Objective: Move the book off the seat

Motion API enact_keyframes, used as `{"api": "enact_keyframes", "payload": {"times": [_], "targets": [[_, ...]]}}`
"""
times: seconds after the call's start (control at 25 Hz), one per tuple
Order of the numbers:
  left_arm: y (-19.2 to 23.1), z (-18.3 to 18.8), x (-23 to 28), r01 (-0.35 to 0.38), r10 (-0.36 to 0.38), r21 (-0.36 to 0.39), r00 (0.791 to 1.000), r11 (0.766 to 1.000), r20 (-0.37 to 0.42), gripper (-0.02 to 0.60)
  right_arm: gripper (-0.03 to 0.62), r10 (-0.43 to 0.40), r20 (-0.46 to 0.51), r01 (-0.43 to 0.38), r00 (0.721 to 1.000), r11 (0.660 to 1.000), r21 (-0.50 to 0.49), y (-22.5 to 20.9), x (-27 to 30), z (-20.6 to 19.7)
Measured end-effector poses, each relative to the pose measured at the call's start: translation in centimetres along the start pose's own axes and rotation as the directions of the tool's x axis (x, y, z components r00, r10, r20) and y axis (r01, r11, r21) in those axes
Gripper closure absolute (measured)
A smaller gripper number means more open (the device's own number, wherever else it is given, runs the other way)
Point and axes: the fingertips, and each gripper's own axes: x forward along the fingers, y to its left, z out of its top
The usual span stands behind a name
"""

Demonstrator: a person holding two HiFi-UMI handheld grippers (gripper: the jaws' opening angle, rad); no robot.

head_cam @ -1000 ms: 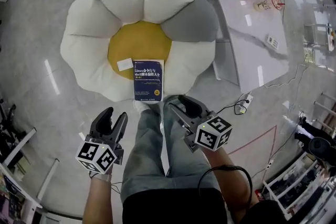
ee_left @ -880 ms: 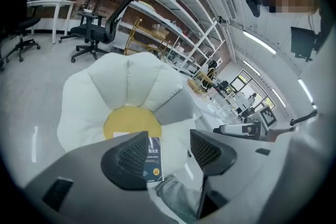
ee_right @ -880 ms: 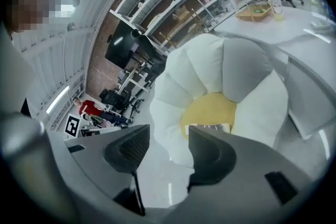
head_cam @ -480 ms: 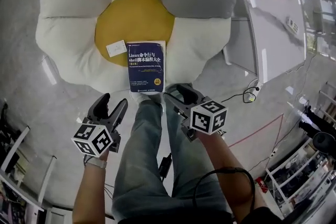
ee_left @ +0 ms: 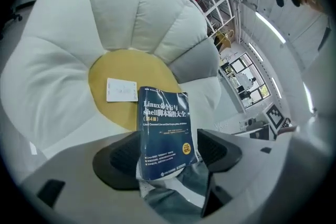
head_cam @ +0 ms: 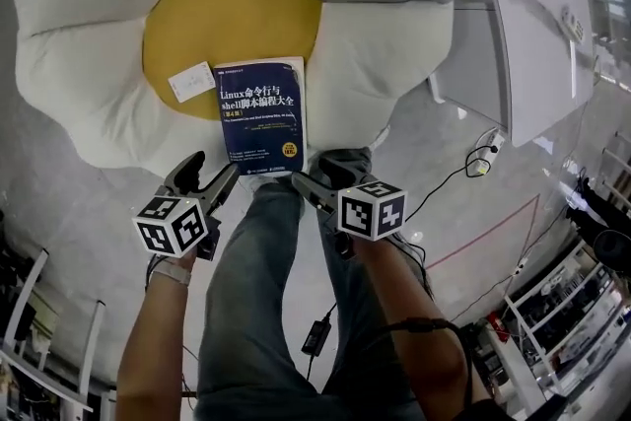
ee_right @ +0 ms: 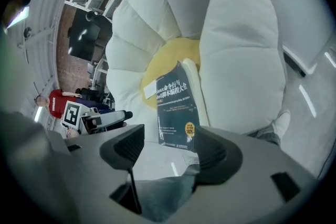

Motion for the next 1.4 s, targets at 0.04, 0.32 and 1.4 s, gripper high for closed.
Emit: {"api": "enact_keyframes", "payload": {"times": [0.04,0.32,1.4], "targets": [[0.7,-0.1,0.8,-0.002,0.002,0.005,1.000,1.000,-0.009,0.261,0.309,-0.004,-0.005,0.004,1.000,1.000,0.010,-0.6,0.7,-0.4],[5.1,-2.3,5.8,-0.011,0.016,0.050,0.994,0.999,-0.105,0.252,0.292,-0.019,-0.057,0.021,0.998,0.999,0.043,-5.2,4.8,-2.6],[5.5,-4.0,10.5,0.098,-0.104,-0.050,0.985,0.994,-0.140,0.266,0.303,0.103,-0.206,-0.117,0.973,0.991,-0.058,-6.7,10.9,-3.6]]}}
